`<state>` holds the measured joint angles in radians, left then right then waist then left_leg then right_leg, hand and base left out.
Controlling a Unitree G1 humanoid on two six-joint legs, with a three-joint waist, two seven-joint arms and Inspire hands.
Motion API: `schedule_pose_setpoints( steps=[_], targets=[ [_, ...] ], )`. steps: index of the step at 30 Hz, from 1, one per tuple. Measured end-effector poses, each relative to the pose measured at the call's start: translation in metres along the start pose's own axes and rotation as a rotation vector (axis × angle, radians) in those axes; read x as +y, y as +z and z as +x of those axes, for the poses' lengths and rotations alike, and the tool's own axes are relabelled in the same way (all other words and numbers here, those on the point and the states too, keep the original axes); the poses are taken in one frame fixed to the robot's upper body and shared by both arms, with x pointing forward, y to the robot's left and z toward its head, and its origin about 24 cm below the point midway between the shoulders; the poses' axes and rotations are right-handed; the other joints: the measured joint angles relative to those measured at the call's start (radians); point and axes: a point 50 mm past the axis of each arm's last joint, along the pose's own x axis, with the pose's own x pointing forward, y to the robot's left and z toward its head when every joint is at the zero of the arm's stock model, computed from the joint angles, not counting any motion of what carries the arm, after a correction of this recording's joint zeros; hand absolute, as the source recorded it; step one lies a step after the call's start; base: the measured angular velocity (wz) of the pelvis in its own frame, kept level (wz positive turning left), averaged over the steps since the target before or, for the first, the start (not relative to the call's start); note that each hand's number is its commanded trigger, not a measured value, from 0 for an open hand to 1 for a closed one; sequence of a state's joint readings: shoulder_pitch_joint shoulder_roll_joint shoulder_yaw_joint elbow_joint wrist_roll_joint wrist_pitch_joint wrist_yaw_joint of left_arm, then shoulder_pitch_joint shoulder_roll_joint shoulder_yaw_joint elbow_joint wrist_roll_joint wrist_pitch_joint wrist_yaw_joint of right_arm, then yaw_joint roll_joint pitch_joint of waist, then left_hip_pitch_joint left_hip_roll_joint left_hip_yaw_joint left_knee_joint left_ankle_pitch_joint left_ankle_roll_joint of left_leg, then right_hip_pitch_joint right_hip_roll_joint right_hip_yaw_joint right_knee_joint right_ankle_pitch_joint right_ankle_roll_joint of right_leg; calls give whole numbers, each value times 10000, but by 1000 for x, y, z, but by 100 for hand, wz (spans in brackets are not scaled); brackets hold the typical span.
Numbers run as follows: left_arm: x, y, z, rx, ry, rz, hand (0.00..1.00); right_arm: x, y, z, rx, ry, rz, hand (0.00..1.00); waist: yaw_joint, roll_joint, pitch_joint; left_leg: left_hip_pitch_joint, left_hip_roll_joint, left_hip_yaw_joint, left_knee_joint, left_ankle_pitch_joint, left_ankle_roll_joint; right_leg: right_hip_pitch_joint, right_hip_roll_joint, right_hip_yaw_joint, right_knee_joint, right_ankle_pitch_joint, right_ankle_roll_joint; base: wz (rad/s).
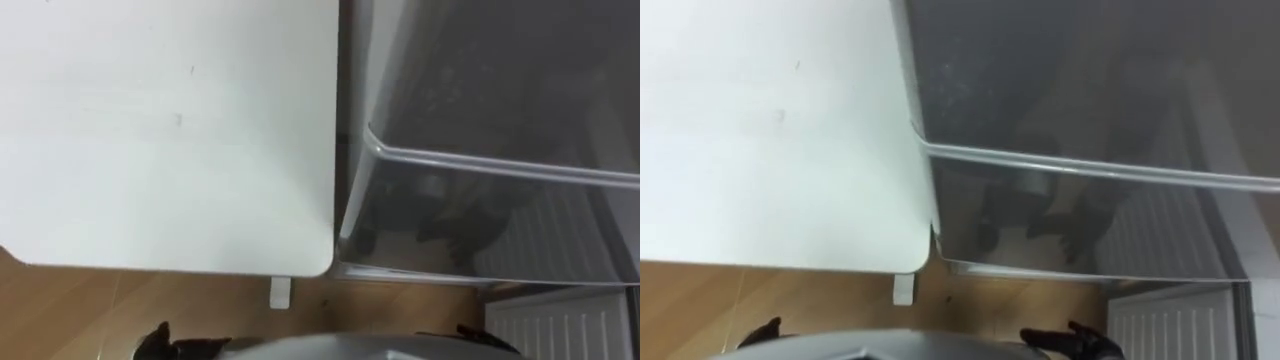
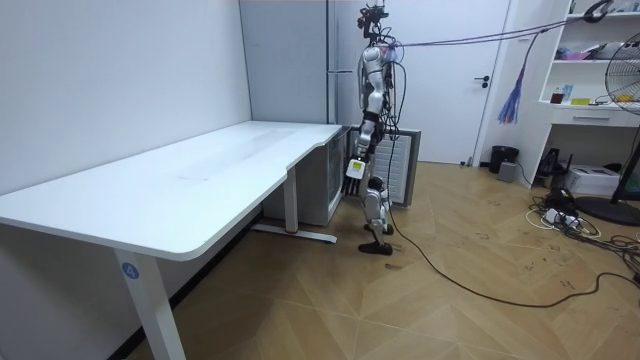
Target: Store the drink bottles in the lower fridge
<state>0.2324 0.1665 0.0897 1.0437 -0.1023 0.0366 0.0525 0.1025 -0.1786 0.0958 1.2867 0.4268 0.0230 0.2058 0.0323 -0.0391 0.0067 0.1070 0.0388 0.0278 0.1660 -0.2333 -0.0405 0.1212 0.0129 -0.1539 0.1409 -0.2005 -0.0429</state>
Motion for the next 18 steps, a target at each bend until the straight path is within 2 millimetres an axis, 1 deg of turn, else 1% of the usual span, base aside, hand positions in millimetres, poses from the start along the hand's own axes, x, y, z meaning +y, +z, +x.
schedule_pose_setpoints(
  steps=[4,7,9,10,11,14,15,16,17,18],
  targets=[
    [-1,-1,0,34,37,66,0,0,1,0,-9,-36,2,0,-8,16,-3,-91,4,7,37,0,1,-10,7,35,-1,-4,7,-2],
    [-3,0,0,18,44,11,0,0,1,0,-9,-113,15,0,-8,41,4,-122,6,3,78,-3,7,-75,2,-21,-33,-23,37,0],
    [-4,0,0,-12,80,-12,0,-1,1,0,-43,-184,73,0,-13,66,3,-257,7,6,255,-19,31,-90,4,-18,-51,-31,44,5],
    [-5,0,0,-2,119,-59,0,-1,2,0,-84,-220,134,0,-20,51,20,-279,7,14,334,-19,32,-91,-21,30,-48,-48,48,7],
    [-5,-1,0,28,135,-64,0,-1,2,0,-108,-254,192,0,-13,78,20,-260,13,13,340,-19,32,-94,-32,72,-62,-69,48,4],
    [-5,-4,0,101,154,-60,0,-1,10,0,-433,-404,-95,0,13,83,21,-247,21,20,461,-19,32,-190,24,195,177,-137,42,-10],
    [-4,-7,-1,174,196,-39,0,0,16,0,-648,-479,-345,0,50,52,3,-210,28,53,470,-19,32,-322,30,347,367,-173,36,-39],
    [-2,-11,-2,273,282,72,0,0,26,-1,-1055,-572,-749,0,57,89,21,-144,42,84,470,-19,32,-397,54,536,489,-182,23,-44],
    [-1,-14,-2,320,341,68,0,1,31,-1,-1301,-628,-898,0,49,80,5,-107,47,102,473,-18,32,-400,66,644,494,-169,16,-47],
    [2,-16,-3,369,515,-45,0,-1,42,-3,-1777,-825,-1111,0,39,89,-12,-54,55,84,496,-18,32,-407,75,792,524,-155,10,-43]
  ],
)
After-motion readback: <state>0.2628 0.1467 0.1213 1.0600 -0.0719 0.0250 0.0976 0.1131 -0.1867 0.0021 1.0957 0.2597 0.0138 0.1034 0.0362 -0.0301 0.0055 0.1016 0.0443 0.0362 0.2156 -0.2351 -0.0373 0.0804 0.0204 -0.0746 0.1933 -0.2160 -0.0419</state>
